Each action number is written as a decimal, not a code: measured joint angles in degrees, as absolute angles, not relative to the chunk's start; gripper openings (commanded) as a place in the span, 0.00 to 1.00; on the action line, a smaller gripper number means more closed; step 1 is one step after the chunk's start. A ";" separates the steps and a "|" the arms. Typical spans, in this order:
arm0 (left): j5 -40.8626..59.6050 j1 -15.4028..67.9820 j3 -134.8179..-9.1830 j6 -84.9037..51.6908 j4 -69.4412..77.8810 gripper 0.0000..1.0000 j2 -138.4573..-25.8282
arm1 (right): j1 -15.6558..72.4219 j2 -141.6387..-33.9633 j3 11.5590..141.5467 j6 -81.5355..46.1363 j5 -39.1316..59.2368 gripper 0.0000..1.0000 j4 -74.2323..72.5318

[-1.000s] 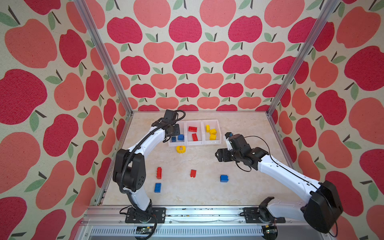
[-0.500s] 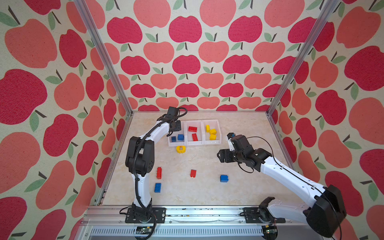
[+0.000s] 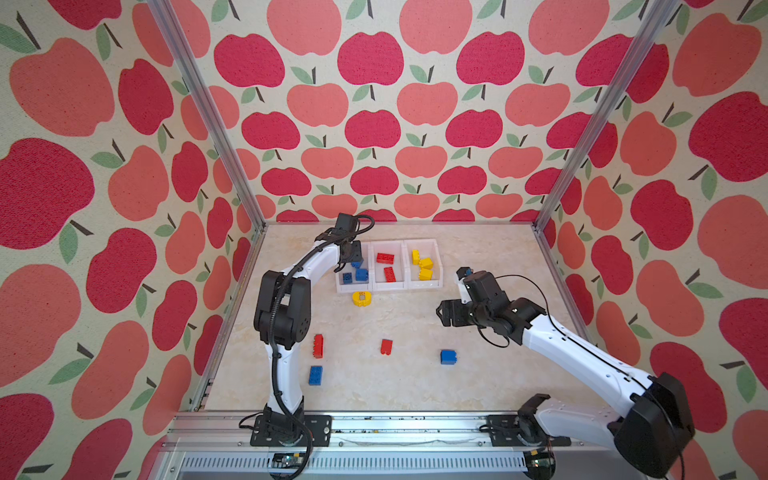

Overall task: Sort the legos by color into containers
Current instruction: 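Lower the right gripper over the blue brick on the table while the left gripper withdraws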

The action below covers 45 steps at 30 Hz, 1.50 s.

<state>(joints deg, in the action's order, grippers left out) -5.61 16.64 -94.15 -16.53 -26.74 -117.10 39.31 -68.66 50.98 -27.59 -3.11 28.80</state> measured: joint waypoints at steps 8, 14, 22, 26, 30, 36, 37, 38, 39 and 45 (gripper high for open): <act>-5.56 17.04 -91.85 -17.04 -25.87 0.59 -114.67 | 39.29 -68.66 50.96 -27.62 -3.11 0.87 28.84; -4.29 17.17 -85.93 -18.52 -24.12 0.63 -108.20 | 39.31 -68.66 50.96 -28.05 -3.11 0.87 29.52; -0.56 17.17 -74.76 -21.87 -20.84 0.69 -97.03 | 39.38 -68.82 50.96 -29.95 -3.14 0.87 31.57; 1.37 17.17 -69.21 -23.68 -19.84 0.72 -91.59 | 40.53 -69.89 50.96 -31.11 -4.01 0.87 33.06; 2.94 17.17 -63.96 -25.50 -19.16 0.73 -86.78 | 42.74 -71.59 50.96 -32.56 -5.13 0.87 34.68; 4.43 17.17 -57.01 -27.59 -18.48 0.78 -79.83 | 45.76 -74.22 50.96 -35.70 -7.14 0.86 36.73; 4.60 17.17 -55.96 -27.79 -18.37 0.79 -78.72 | 46.19 -74.76 50.96 -36.45 -7.46 0.86 37.19; 4.84 17.17 -54.98 -28.05 -18.28 0.80 -77.67 | 46.57 -75.18 50.94 -37.17 -7.68 0.86 37.50; 5.06 17.17 -54.00 -28.47 -18.15 0.81 -76.66 | 46.96 -75.75 50.89 -38.04 -7.94 0.86 37.87; 5.67 17.12 -49.63 -30.15 -18.13 0.84 -71.96 | 49.32 -79.29 50.63 -43.11 -8.71 0.85 39.64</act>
